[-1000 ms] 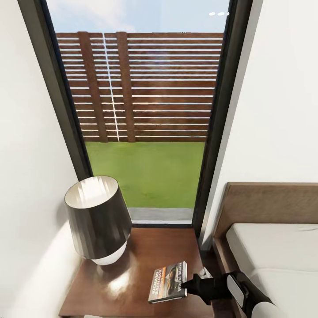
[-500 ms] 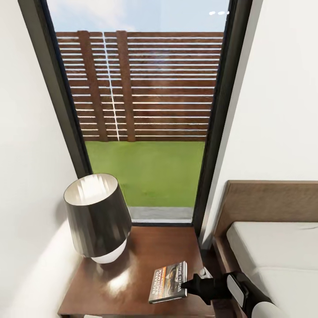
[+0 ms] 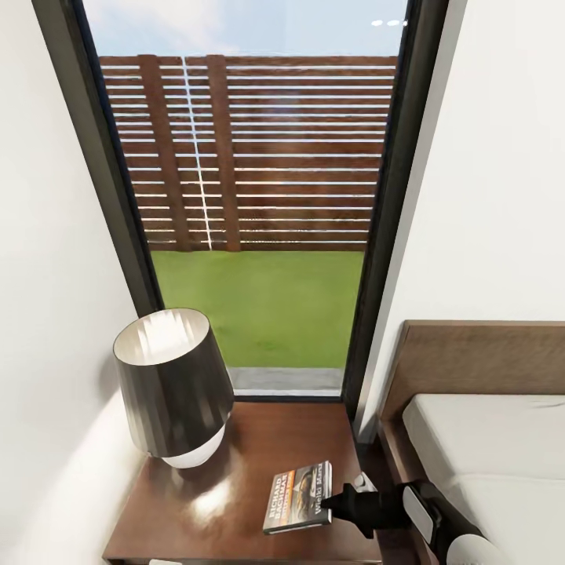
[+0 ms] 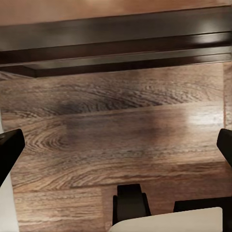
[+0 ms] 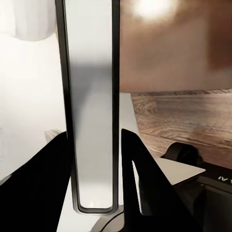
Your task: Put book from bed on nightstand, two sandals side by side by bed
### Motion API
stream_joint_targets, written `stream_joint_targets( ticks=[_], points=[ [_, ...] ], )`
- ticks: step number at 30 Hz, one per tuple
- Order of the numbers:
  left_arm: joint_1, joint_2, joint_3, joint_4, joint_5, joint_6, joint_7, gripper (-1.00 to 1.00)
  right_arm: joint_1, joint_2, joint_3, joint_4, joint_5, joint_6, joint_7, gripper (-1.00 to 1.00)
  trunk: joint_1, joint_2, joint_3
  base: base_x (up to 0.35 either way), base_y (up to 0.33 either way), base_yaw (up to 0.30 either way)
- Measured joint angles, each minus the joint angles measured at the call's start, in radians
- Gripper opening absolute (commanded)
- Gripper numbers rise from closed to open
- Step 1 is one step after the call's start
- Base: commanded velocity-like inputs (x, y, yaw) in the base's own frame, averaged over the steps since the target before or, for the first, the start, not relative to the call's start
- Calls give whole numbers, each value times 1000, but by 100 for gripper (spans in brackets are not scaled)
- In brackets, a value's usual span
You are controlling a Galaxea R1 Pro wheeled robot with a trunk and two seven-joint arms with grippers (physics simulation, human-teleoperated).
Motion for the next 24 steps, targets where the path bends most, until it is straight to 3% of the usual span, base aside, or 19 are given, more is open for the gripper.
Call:
stream_joint_targets(
  ticks=[3,10,24],
  points=[
    [0,0,0,0,0,0,0,100,-1,1,0,0,-1,0,3,-100,0,0,0,0,0,0],
    [0,0,0,0,0,0,0,100,-2,1,0,-1,-1,-2,35,-100,27,-49,-22,0,0,0],
    [0,0,0,0,0,0,-1,100,-3,3,1,-2,1,-2,74,-100,27,-49,-22,0,0,0]
  ],
)
